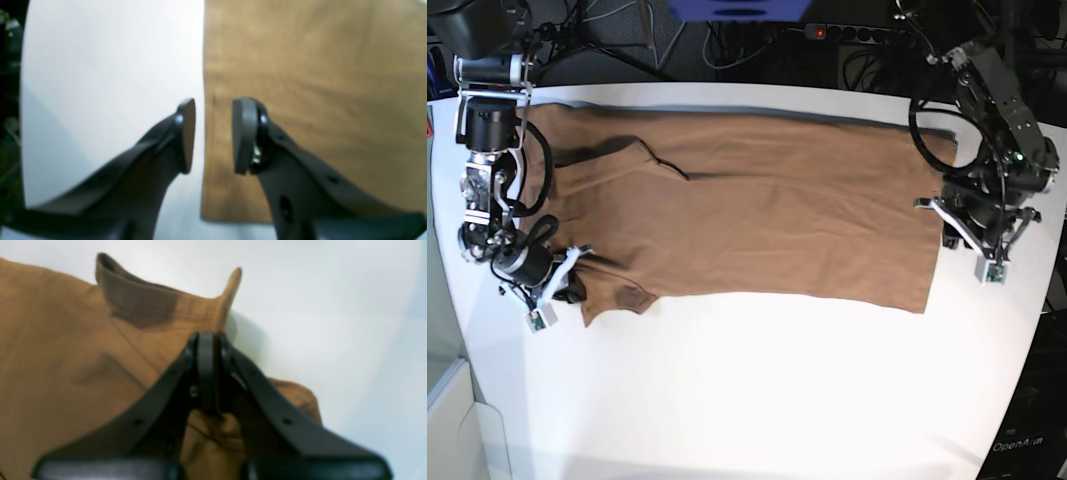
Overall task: Fold the T-shirt properly
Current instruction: 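Move the right gripper to the opposite edge by the sleeve, grasp, then move the left gripper to the opposite hem corner and grasp it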
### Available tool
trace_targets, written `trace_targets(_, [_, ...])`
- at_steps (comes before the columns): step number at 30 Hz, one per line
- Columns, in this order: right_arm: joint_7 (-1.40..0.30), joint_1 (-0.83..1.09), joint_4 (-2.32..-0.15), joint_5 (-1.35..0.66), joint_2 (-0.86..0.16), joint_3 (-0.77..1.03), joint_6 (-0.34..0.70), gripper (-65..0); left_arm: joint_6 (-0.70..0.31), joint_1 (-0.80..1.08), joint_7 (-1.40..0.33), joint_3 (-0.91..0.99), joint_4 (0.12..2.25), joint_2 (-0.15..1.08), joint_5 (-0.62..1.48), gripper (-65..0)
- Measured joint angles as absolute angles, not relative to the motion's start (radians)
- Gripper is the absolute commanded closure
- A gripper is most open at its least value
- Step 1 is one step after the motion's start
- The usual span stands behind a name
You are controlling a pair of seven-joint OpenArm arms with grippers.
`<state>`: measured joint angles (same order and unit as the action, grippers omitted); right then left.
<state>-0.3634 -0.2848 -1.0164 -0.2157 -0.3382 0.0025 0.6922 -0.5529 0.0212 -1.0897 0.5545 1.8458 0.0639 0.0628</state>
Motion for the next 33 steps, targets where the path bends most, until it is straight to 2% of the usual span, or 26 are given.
trace_targets(12, [-0.366, -0.282, -1.016, -0.215, -0.339, 0.002, 0.692, -0.7, -0.554, -0.208, -0.967, 0.602, 1.390, 0.143, 0.067, -19.7])
trace_targets(13, [-0.366, -0.281, -1.016, -0.215, -0.339, 0.002, 0.692, -0.7, -0.554, -0.211, -0.958, 0.607, 1.375, 0.144, 0.064, -22.2])
trace_targets(17, [-0.367, -0.279, -1.016, -0.215, -0.347, 0.002, 0.692, -0.7, -0.554, -0.214, -0.889, 0.607, 1.351, 0.137, 0.065, -39.4])
trace_targets(20, [-0.366, -0.280, -1.016, -0.215, -0.347, 0.002, 0.692, -0.7, -0.554, -0.216, -0.825, 0.606, 1.325, 0.133, 0.067, -44.0])
trace_targets(33, [-0.366, -0.280, -1.016, -0.211, -0.347, 0.000, 0.692, -0.7, -0.553, -0.306, -0.523, 0.607, 0.988, 0.142, 0.064, -43.7])
